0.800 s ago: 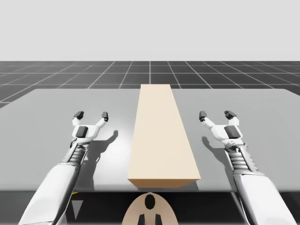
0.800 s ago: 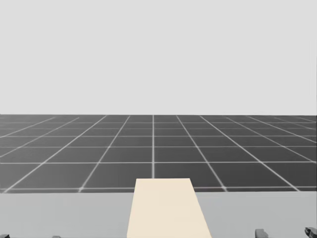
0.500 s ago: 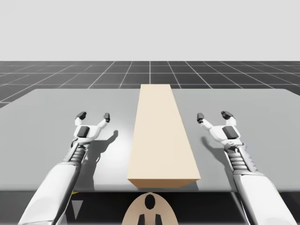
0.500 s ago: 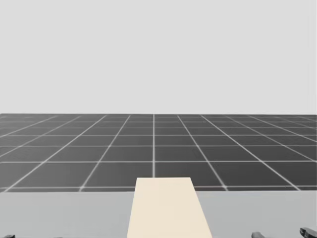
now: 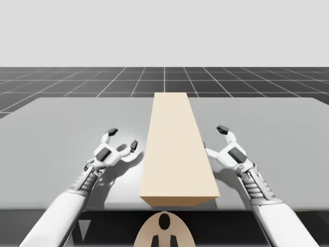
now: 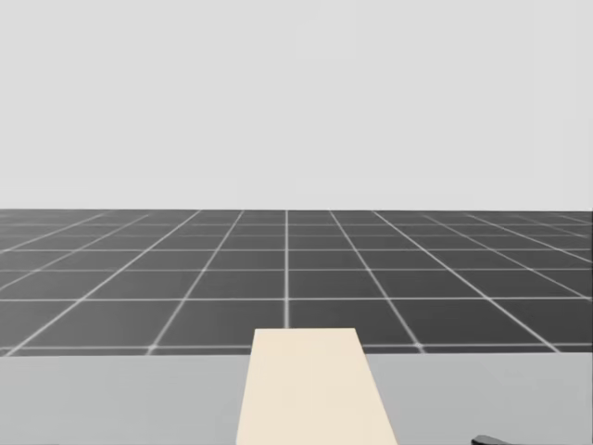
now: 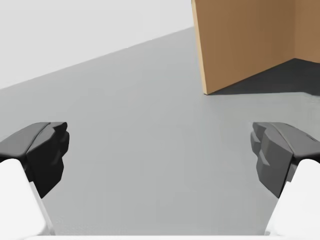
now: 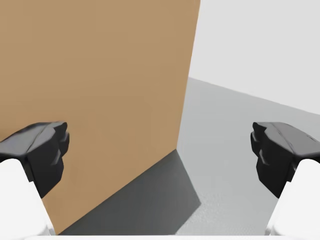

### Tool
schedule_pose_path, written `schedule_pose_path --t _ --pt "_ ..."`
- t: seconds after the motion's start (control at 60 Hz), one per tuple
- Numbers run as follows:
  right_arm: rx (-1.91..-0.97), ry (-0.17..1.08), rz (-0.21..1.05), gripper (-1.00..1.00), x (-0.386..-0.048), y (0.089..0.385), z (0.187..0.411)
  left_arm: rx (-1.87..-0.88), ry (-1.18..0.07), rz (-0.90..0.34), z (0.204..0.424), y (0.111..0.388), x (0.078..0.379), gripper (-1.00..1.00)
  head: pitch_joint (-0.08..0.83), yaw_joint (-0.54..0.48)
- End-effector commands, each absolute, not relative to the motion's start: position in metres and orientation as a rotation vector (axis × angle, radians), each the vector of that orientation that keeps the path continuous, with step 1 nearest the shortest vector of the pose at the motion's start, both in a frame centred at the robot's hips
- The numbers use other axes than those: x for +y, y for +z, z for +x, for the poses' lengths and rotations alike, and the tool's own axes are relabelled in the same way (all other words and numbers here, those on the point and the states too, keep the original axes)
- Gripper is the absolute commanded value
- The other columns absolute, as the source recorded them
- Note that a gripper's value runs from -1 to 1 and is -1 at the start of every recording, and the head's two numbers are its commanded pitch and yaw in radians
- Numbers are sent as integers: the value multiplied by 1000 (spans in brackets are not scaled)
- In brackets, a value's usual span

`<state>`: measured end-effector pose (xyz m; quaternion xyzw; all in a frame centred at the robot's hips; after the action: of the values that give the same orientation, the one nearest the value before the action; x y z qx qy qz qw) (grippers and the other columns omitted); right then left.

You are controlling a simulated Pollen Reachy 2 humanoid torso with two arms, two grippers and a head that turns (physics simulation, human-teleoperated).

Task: Retrieve the object from inside the box.

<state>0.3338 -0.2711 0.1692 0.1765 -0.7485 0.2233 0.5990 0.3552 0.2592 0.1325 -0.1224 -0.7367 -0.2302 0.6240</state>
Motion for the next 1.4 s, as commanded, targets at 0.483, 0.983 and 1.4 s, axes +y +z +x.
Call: schedule_pose_path --t 0.483,0.983,1.4 --pt "-1790 731 587 -1000 -261 168 300 -1599 -955 -651 308 144 218 -1000 4 -37" --pt "-1783 792 591 -1000 -260 166 293 -1436 -1046 -857 380 121 162 -1000 7 -47" --pt "-1763 808 580 -1000 -273 157 286 -1370 -1099 -963 393 115 109 -1000 18 -52"
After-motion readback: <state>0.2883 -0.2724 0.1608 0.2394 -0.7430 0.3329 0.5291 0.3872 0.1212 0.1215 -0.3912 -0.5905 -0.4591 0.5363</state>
